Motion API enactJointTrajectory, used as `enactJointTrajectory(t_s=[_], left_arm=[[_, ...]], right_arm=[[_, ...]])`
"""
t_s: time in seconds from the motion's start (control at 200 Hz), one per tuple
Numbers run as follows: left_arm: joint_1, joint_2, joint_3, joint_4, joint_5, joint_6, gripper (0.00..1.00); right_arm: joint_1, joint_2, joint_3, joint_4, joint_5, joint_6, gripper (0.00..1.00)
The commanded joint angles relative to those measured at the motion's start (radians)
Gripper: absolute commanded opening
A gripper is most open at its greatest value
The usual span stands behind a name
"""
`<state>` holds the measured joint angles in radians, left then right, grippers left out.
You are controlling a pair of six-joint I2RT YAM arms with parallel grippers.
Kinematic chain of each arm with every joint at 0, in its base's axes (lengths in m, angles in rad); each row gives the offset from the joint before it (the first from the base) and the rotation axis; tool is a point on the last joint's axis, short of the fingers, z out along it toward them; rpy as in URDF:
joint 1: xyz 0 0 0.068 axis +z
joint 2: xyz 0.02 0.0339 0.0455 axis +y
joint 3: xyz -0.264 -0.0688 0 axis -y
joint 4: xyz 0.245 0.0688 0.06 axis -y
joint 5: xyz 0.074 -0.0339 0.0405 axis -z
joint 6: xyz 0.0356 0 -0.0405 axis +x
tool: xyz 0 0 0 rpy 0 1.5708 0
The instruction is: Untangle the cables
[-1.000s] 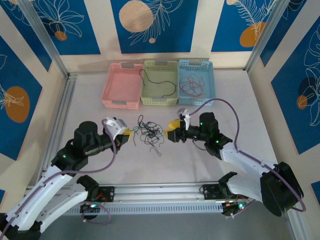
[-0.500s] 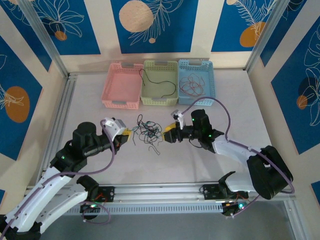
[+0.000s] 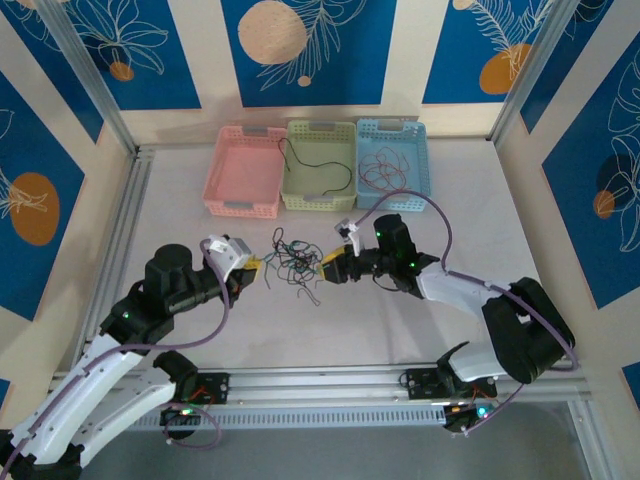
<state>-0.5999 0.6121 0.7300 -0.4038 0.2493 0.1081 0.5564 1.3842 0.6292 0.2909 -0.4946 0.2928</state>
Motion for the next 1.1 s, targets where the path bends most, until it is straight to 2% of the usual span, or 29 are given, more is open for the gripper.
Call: enactJointTrajectory(t_s=[0.0,0.135,0.325,0.58,0.72,0.755,0.875,1.01,1.095], left_arm=[[0.001,-0.018,-0.007,0.024,-0.040,0.011,0.00],[0.002,-0.018,-0.007,0.025,-0.051,0.011,0.00],[0.001,-0.022,-0.007,0.021,-0.059,0.015,0.00],[0.000,-0.026,-0.008,0.021,-0.074,0.016,0.00],[0.001,-0.035,-0.007,0.018,-0.104,0.021,0.00],[0.000,-0.038,-0.006,0.015,-0.130,0.024,0.00],[0.002,-0.051,-0.001,-0.005,-0.292,0.039,0.00],[0.010,-0.069,0.006,-0.030,-0.534,0.051,0.00],[0.025,-0.081,0.007,-0.035,-0.649,0.054,0.00]], right_arm=[[0.008,0.025,0.041,-0.020,-0.040,0.015,0.52],[0.019,0.053,0.054,-0.025,-0.044,0.019,0.51],[0.023,0.082,0.073,-0.029,-0.061,0.028,0.42],[0.027,0.093,0.081,-0.030,-0.074,0.031,0.15],[0.005,0.060,0.049,-0.001,-0.032,0.055,0.03],[-0.009,0.047,0.036,0.011,-0.016,0.067,0.00],[-0.100,0.002,-0.021,0.042,0.071,0.149,0.00],[-0.277,-0.057,-0.113,0.075,0.146,0.302,0.00],[-0.400,-0.092,-0.166,0.051,0.211,0.401,0.00]])
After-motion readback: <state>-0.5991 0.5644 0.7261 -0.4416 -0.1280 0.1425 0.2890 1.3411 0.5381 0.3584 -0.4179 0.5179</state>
